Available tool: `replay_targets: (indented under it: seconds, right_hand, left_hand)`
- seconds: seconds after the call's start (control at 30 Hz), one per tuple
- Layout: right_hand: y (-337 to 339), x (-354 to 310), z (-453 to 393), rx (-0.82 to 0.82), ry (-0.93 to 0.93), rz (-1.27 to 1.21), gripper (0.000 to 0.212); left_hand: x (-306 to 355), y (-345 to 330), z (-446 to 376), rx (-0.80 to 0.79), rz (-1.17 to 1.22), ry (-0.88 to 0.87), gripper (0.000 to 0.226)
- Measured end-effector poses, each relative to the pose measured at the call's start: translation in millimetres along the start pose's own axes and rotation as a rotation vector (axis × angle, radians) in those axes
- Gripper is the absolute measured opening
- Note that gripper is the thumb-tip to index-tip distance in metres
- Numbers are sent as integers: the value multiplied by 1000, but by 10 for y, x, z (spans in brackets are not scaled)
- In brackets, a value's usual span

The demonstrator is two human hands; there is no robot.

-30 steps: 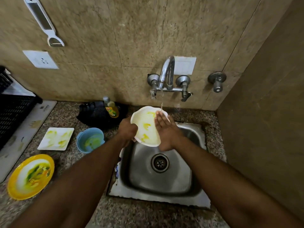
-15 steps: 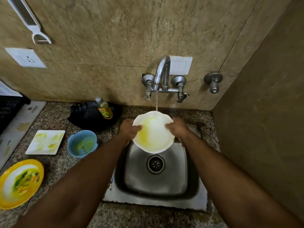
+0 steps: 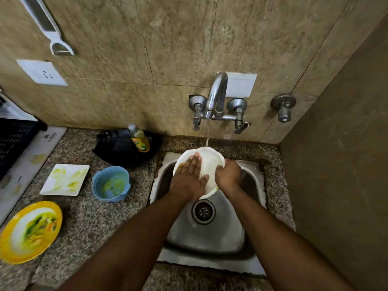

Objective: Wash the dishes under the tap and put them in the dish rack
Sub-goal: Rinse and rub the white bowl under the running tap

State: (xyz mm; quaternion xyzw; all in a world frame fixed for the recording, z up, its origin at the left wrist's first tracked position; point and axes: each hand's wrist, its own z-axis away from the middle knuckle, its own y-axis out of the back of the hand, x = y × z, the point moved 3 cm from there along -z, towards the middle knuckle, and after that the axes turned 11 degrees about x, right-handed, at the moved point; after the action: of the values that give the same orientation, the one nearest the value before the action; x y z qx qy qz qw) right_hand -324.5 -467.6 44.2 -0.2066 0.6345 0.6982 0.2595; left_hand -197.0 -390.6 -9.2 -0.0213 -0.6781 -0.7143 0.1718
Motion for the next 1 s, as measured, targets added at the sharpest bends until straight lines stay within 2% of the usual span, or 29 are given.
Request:
replay_targets:
  seconds: [0.1, 0.2, 0.3, 0.37, 0.5, 0.6, 0.67, 0.77, 0.83, 0.9, 0.97, 1.0]
  right_hand:
    - [60, -72, 49, 80, -10, 52, 27]
    - [124, -19, -6, 116, -91, 20, 30]
    - [140, 2, -4, 99, -78, 36, 31]
    - [123, -25, 67, 89, -44, 47, 29]
    - [157, -46, 209, 130, 5, 60, 28]
    - [215, -82, 219, 182, 49, 77, 27]
    - [240, -95, 176, 232, 38, 67, 26]
    - [290, -15, 96, 263, -51, 58, 25]
    - [304, 69, 59, 269, -104, 19, 26]
    - [297, 132, 68, 272, -134, -4, 26]
    - [258, 165, 105, 268, -138, -46, 27]
    - [248, 173, 128, 269, -139, -72, 28]
  left_hand:
    - [164, -52, -18, -107, 204, 123, 74]
    - [284, -98, 53, -254, 430, 22, 67]
    - [151, -98, 66, -194, 233, -85, 66]
    - [45, -32, 8, -85, 52, -66, 72]
    - [-41, 68, -78, -18, -130, 1, 84]
    - [109, 23, 6, -45, -92, 131, 87]
    - [260, -55, 79, -159, -23, 190, 84]
    - [369, -113, 157, -249, 65, 137, 76]
    - [279, -79, 136, -199, 7, 53, 67]
    - [155, 1, 103, -16, 21, 45, 47]
    - [23, 118, 130, 232, 217, 210, 24]
    - [-21, 183, 153, 339, 338, 302, 24]
